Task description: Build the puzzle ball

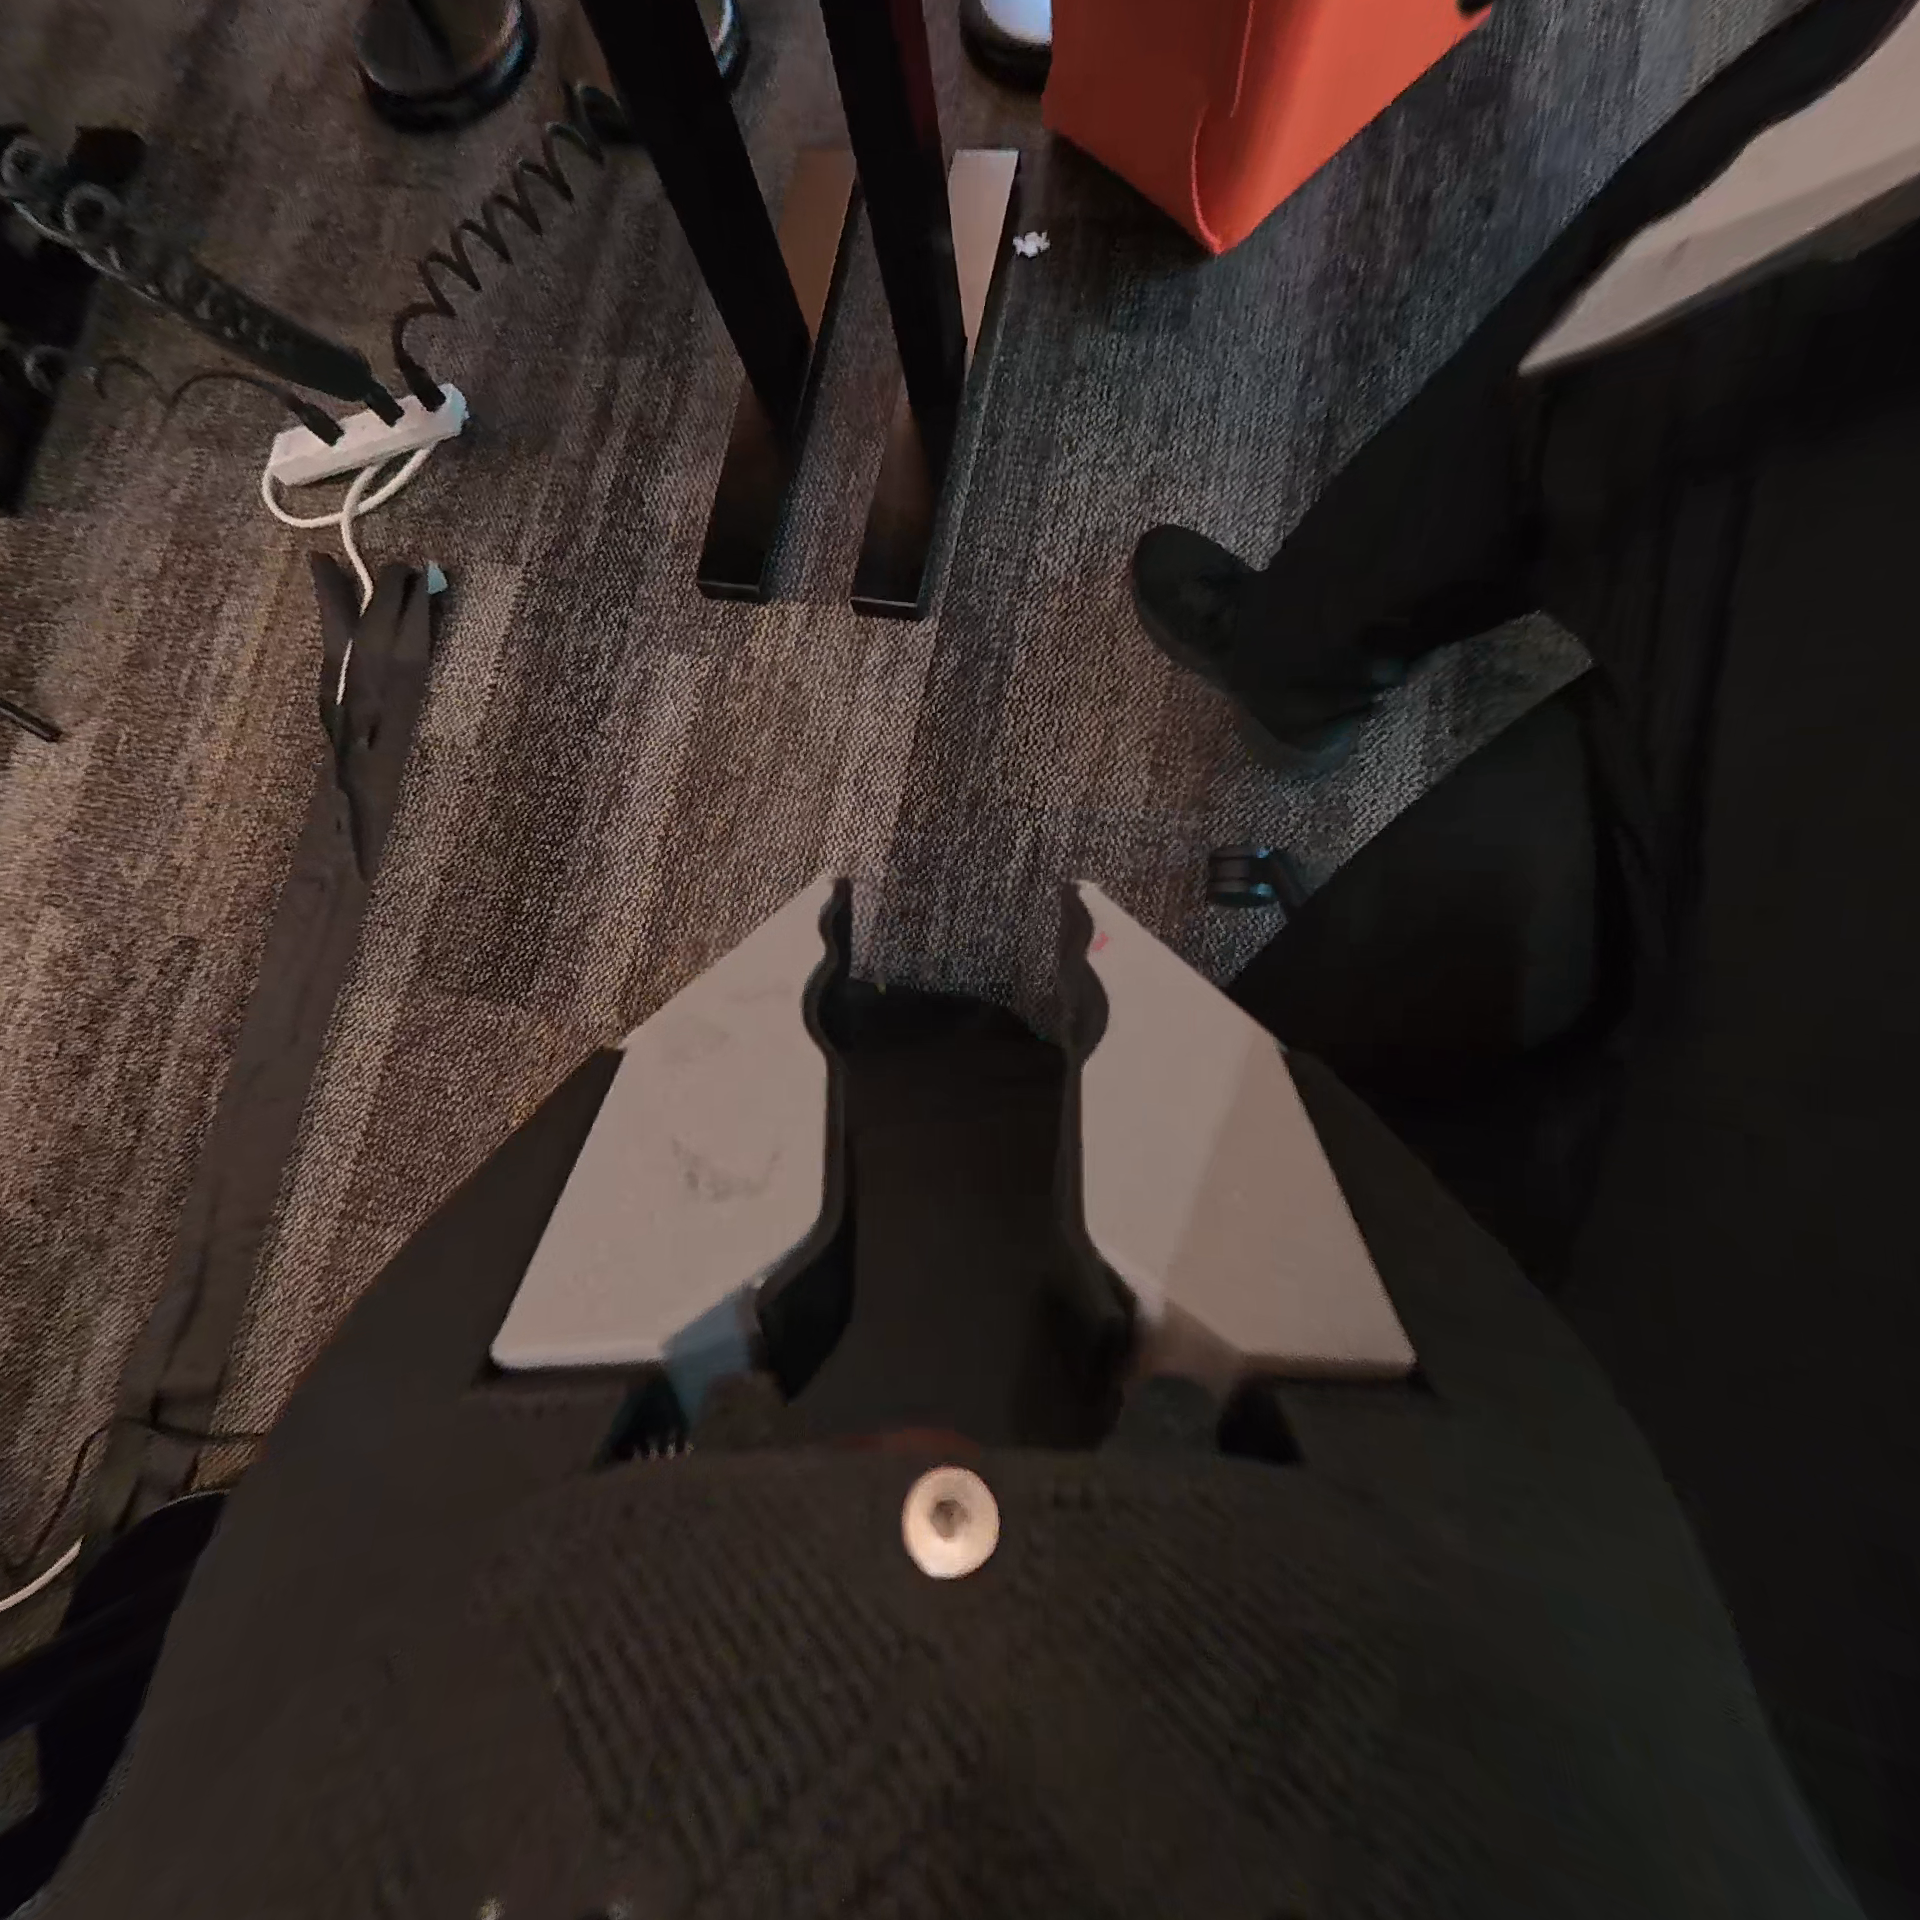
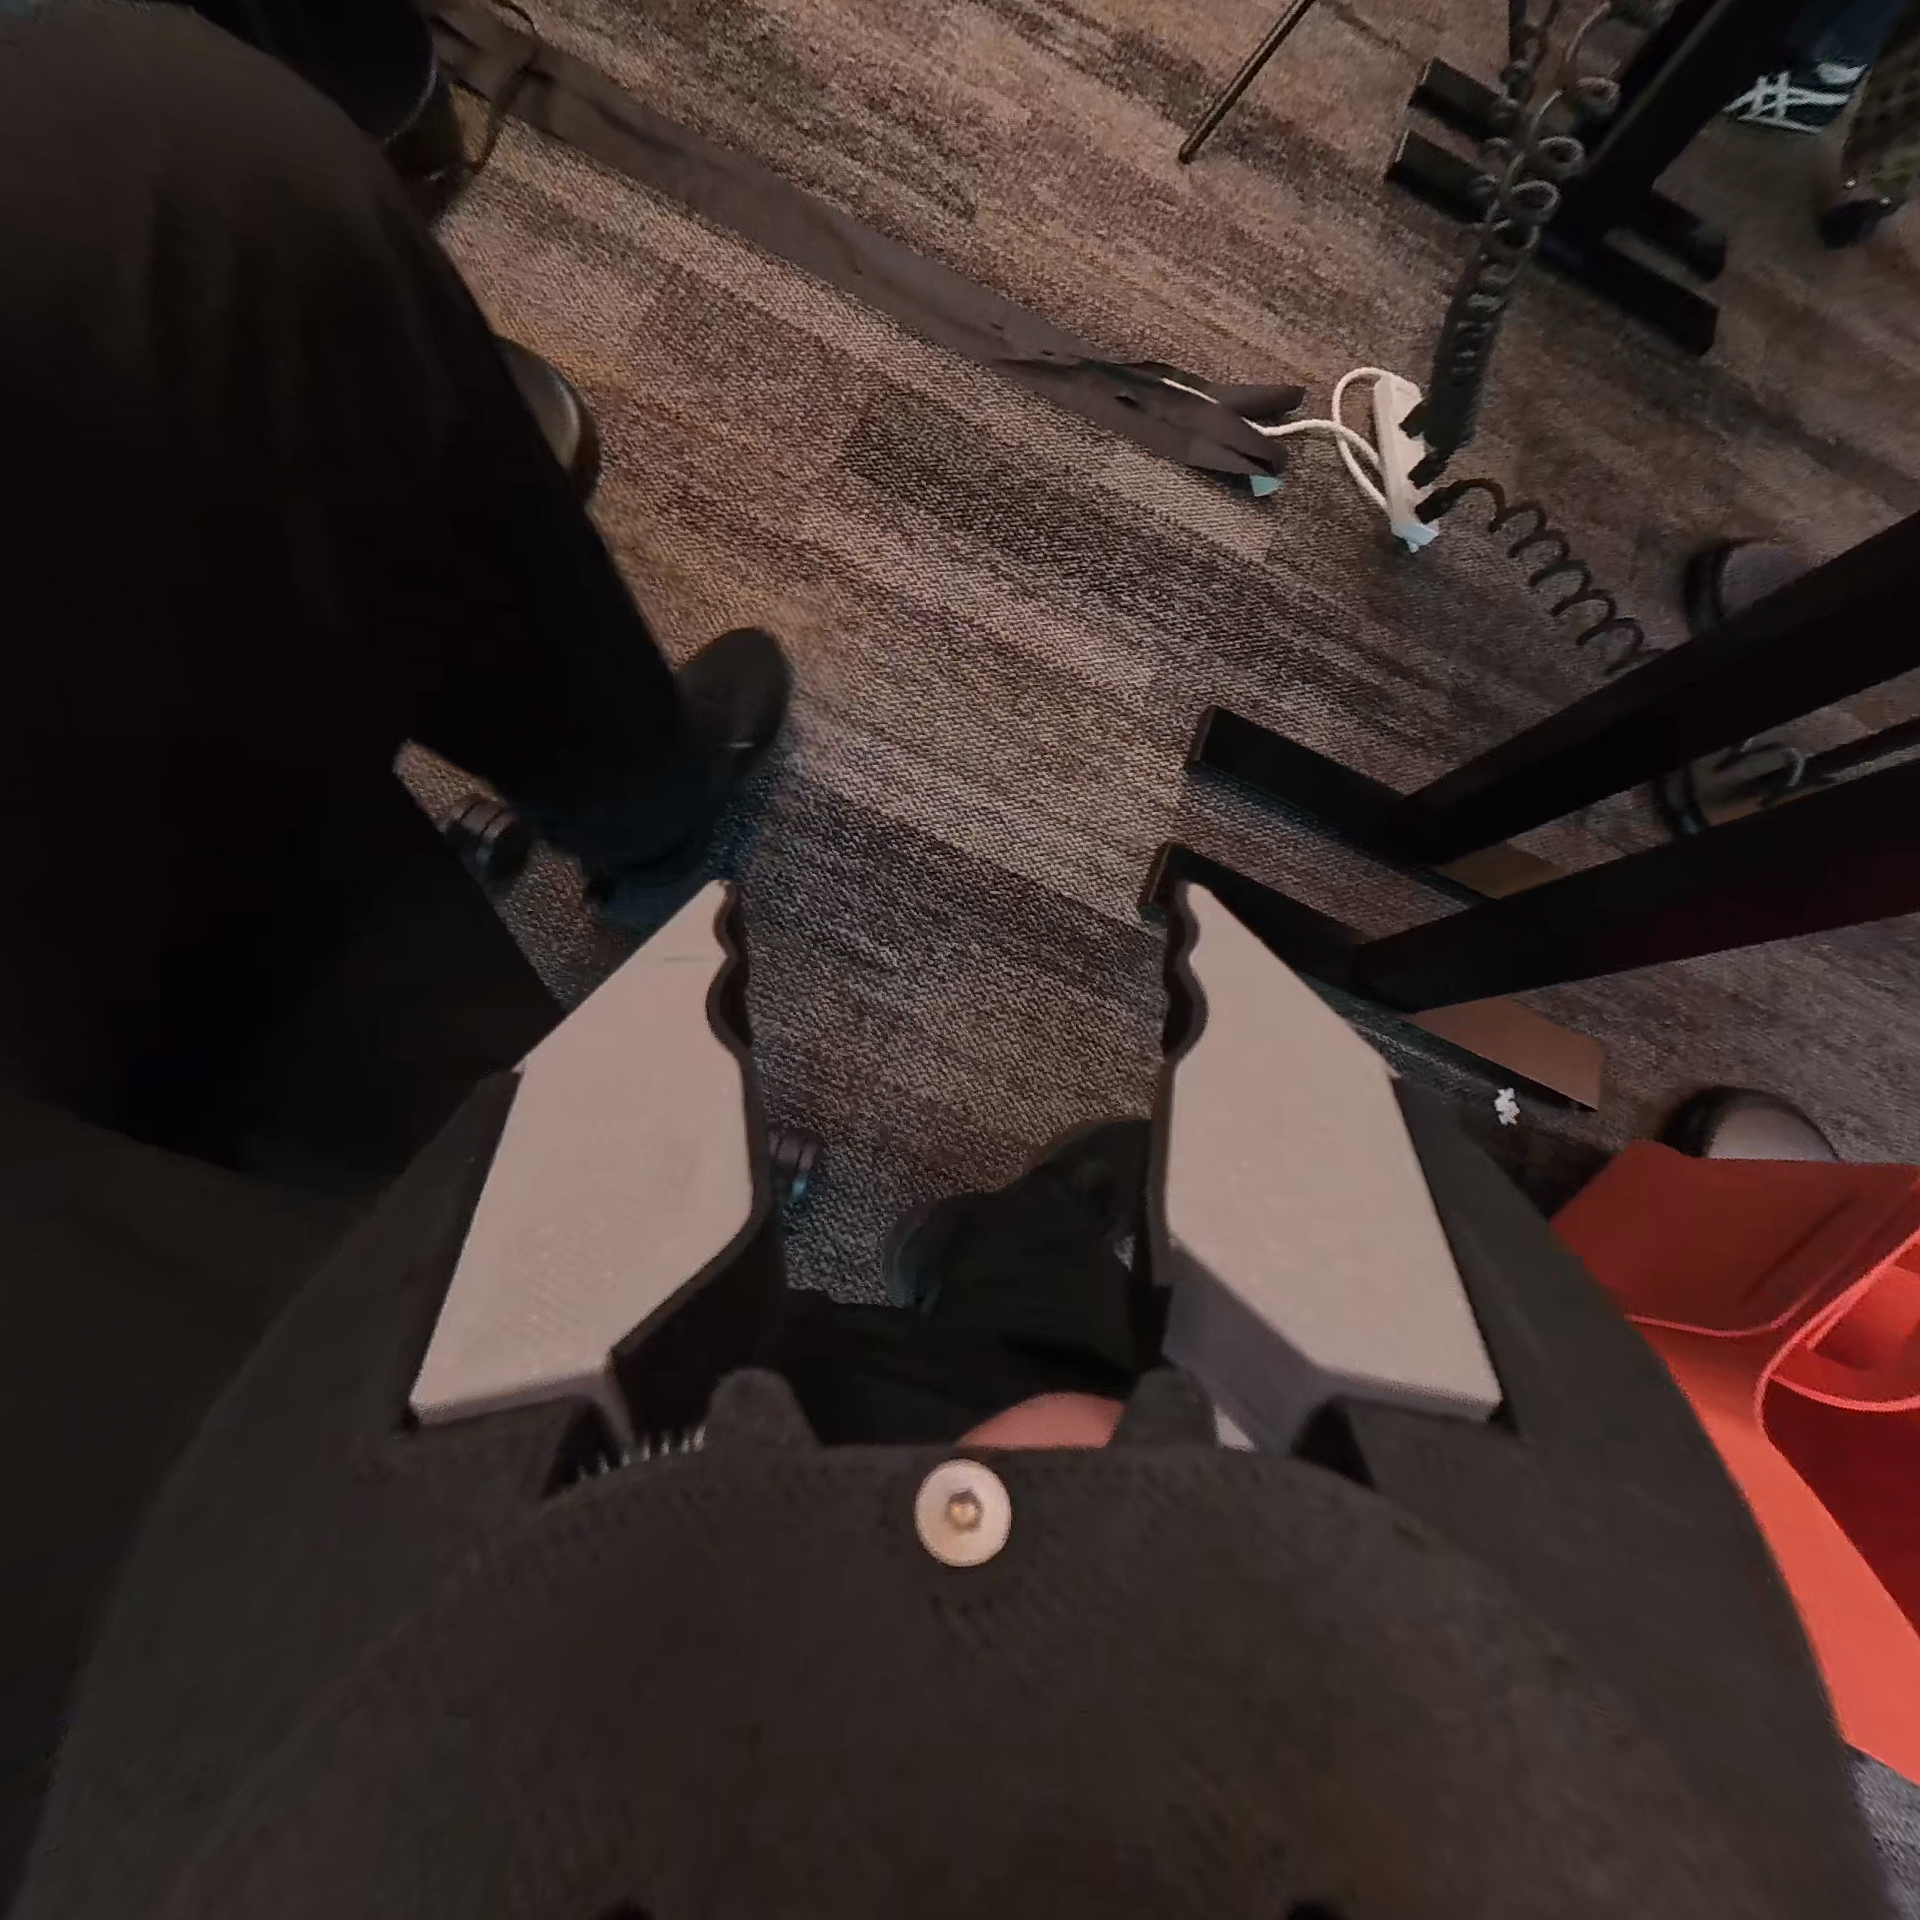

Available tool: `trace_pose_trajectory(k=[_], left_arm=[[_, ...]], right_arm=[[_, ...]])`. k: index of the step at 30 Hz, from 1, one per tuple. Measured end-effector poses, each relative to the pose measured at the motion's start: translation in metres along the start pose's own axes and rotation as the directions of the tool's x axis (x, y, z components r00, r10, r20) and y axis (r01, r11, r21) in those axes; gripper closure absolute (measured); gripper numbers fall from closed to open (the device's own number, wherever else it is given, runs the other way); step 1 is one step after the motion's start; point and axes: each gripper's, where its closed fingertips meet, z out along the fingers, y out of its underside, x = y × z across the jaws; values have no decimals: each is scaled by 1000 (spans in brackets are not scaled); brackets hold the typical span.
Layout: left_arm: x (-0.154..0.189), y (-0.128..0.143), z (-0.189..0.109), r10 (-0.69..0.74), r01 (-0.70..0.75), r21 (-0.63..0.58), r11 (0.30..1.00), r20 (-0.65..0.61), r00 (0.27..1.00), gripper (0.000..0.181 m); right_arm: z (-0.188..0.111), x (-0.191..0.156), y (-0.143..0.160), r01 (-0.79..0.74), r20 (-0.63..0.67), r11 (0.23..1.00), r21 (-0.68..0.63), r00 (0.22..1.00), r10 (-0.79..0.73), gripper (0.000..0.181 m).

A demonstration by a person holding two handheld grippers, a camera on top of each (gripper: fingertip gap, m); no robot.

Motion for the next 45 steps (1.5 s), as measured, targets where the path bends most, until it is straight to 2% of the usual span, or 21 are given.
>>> trace_pose_trajectory(k=[5, 7, 10, 13, 17, 20, 23, 26, 30, 33, 37, 41, 45], left_arm=[[2, 9, 5, -40, 39, -26, 999, -21, 999, 133], [3, 10, 5, -69, 67, -40, 997, -37, 997, 131], [-6, 3, 4, -43, 43, -17, 999, 12, 999, 134], [1, 0, 9, -81, 80, -23, 997, -39, 996, 133], [7, -5, 18, -109, 107, -27, 994, -90, 990, 132], [7, -16, 28, -158, 156, -22, 987, -170, 973, 131], [-15, -24, 48, -169, 167, -24, 986, -174, 970, 130], [-54, -30, 76, -144, 143, -18, 990, -106, 984, 130], [-120, -33, 134, -113, 113, 23, 993, 20, 993, 141], [-149, -14, 199, -162, 162, -16, 987, 18, 987, 140], [-168, 24, 283, -227, 224, -71, 972, -39, 973, 140], [-178, 96, 352, -260, 236, -198, 951, -102, 960, 135], [-189, 168, 389, -298, 264, -260, 929, -101, 949, 135]], right_arm=[[7, 13, 19, -10, -32, 997, -72, 999, 7, 103], [10, 31, 42, -60, -101, 983, -175, 994, 42, 109], [14, 38, 74, -179, -98, 945, -273, 983, 158, 112], [19, 43, 96, -230, -110, 911, -342, 973, 204, 109], [28, 61, 113, -223, -174, 902, -370, 970, 169, 111], [50, 81, 131, -200, -201, 888, -414, 972, 125, 110], [83, 112, 154, -211, -237, 846, -490, 966, 104, 109], [121, 146, 163, -278, -308, 827, -489, 942, 134, 111], [175, 174, 187, -341, -345, 756, -559, 924, 162, 105], [214, 191, 219, -363, -354, 683, -634, 921, 162, 103], [283, 228, 268, -413, -391, 632, -656, 902, 183, 108], [352, 291, 344, -511, -495, 561, -651, 846, 196, 108], [390, 362, 413, -660, -641, 510, -552, 727, 246, 108]])
